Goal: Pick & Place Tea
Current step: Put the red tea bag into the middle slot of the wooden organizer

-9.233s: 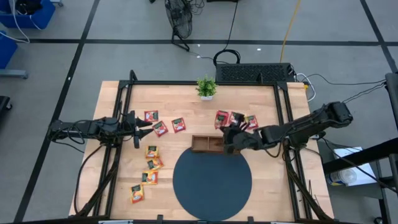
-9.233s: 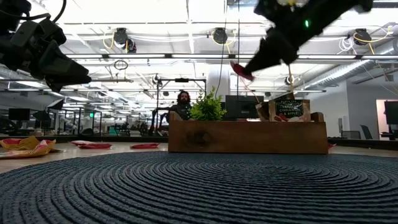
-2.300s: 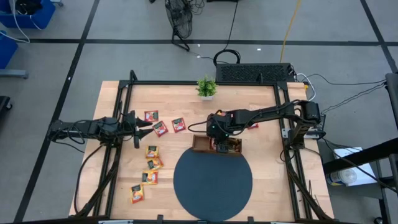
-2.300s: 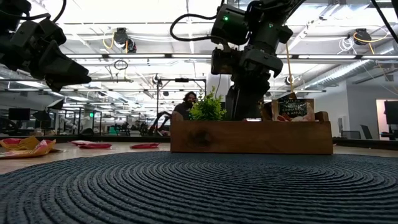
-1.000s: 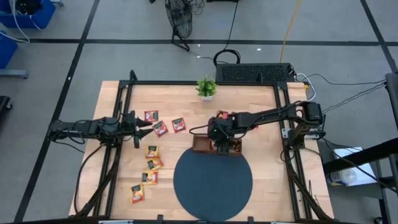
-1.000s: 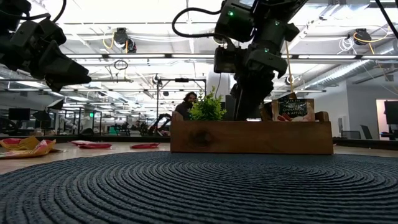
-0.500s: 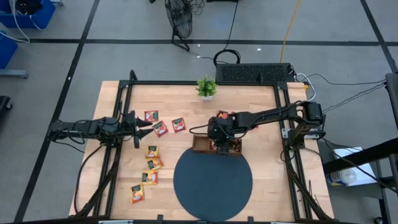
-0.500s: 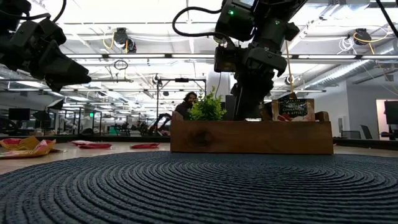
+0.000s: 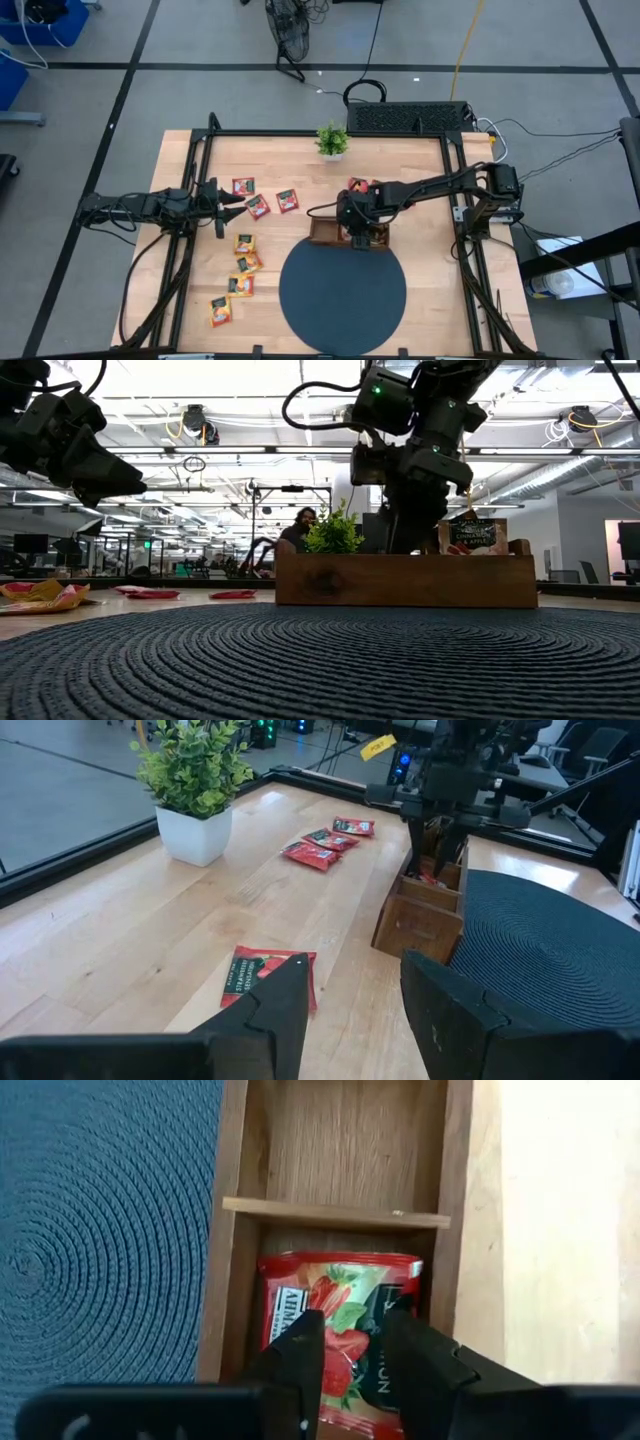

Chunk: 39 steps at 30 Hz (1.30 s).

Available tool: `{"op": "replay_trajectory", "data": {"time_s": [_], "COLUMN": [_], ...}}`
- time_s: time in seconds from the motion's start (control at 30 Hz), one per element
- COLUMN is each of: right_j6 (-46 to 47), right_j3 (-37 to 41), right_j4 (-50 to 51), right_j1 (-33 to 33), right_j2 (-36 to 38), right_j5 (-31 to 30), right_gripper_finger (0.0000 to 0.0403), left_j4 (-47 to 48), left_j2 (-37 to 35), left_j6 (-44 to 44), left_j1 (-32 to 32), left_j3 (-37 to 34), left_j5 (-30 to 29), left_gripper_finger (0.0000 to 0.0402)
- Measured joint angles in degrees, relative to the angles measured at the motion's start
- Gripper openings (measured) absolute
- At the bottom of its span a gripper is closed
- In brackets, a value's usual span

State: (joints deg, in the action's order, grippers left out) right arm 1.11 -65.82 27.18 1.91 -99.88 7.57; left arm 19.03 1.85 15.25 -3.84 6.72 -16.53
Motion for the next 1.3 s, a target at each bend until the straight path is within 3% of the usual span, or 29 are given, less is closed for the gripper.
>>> {"op": "replay_trajectory", "data": {"time_s": [0.37,0.6,1.03,1.17,1.3], "right_j6": [-5.2,-8.7,-17.1,-18.3,-18.4], "right_j3": [0.1,0.1,1.4,7.7,18.9], "right_j4": [-0.4,-5.1,-13.9,-19.1,-32.6], "right_j1": [-0.2,-1.9,-10.3,-11.4,-9.0], "right_j2": [0.0,0.6,7.4,13.0,26.5], "right_j5": [-3.2,-3.7,-25.4,-31.5,-25.7], "right_gripper_finger": [0.0009,0.0001,0.0000,0.0000,0.0000], "left_j4": [0.0,0.0,0.0,0.0,0.0], "left_j2": [0.0,0.0,0.0,0.0,0.0], "left_j6": [0.0,0.0,0.0,0.0,0.0], "left_j1": [0.0,0.0,0.0,0.0,0.0], "left_j3": [0.0,0.0,0.0,0.0,0.0], "left_j5": [0.0,0.0,0.0,0.0,0.0], "left_gripper_finger": [0.0161,0.0161,0.0161,0.0161,0.0161]}}
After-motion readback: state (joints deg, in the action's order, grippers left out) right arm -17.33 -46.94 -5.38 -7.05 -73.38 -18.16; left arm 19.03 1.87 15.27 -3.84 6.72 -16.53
